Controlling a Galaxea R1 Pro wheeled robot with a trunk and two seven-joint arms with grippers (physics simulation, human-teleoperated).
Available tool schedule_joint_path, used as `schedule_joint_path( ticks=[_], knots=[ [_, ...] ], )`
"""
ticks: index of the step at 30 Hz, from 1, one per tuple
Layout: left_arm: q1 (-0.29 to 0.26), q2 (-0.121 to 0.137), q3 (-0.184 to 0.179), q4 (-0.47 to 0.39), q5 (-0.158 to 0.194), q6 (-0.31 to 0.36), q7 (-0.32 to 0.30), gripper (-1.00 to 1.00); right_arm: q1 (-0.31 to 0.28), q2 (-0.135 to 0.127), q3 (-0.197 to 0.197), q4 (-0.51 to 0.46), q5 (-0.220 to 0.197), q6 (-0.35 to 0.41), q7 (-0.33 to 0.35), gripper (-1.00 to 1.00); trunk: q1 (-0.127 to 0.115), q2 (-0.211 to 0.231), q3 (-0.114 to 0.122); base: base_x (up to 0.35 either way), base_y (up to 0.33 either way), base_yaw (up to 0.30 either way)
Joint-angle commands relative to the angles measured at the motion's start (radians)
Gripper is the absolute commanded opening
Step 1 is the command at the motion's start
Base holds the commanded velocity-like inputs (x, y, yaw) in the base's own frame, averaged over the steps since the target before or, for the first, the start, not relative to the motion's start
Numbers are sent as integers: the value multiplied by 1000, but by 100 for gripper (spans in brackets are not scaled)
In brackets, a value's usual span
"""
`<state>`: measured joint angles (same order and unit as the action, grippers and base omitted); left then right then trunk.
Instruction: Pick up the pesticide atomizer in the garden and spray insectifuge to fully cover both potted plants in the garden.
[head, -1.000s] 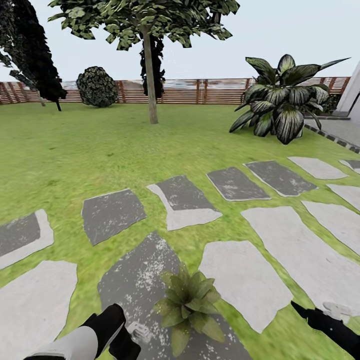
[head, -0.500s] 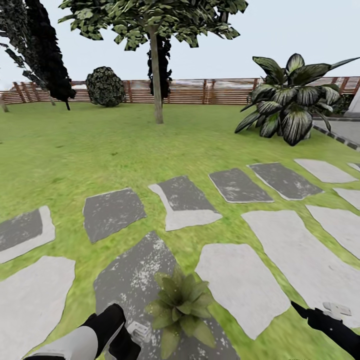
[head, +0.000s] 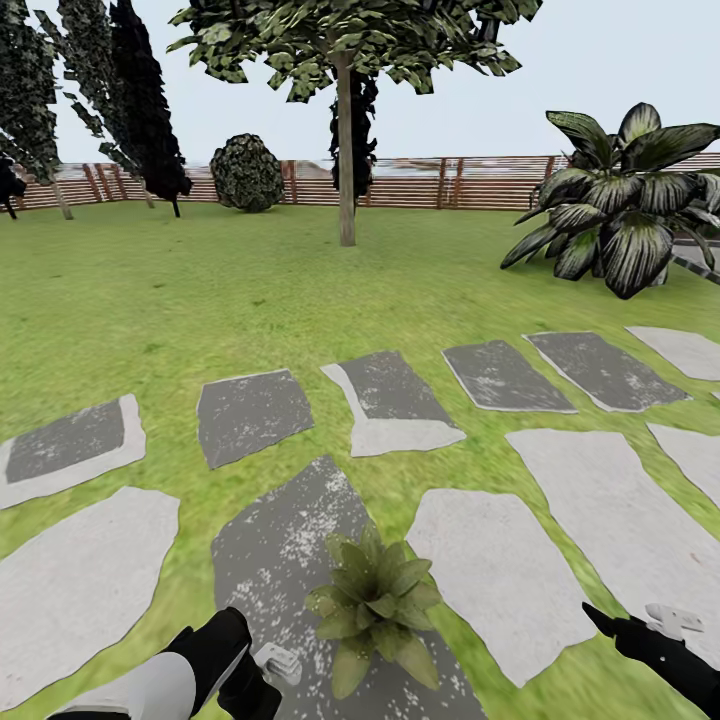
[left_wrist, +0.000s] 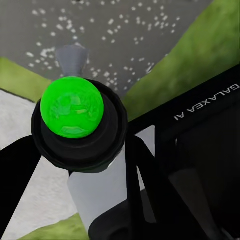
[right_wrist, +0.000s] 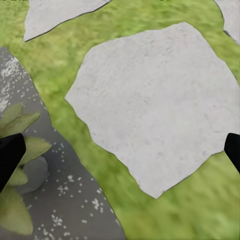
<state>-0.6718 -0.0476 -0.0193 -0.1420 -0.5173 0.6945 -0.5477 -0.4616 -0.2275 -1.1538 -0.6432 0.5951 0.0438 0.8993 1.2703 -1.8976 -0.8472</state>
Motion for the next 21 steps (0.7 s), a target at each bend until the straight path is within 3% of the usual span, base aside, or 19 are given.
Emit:
schedule_joint_path(
  ticks=[1,7,14,21],
  knots=[
    [0,0,-2,-2,-6,5,-7,-100,-2,0,-6,-1,5,5,7,100,0,0,-1,117,-91,6],
    [0,0,-4,-4,-7,17,-8,-100,-2,0,-6,-1,5,4,7,100,0,0,-1,27,-31,1],
    [0,0,-2,-4,-6,17,-8,-100,-2,0,-6,-1,5,4,8,100,0,0,-1,0,-287,193],
    [0,0,-2,-4,-6,16,-6,-100,-2,0,-6,-1,5,4,7,100,0,0,-1,0,-180,18]
  ],
)
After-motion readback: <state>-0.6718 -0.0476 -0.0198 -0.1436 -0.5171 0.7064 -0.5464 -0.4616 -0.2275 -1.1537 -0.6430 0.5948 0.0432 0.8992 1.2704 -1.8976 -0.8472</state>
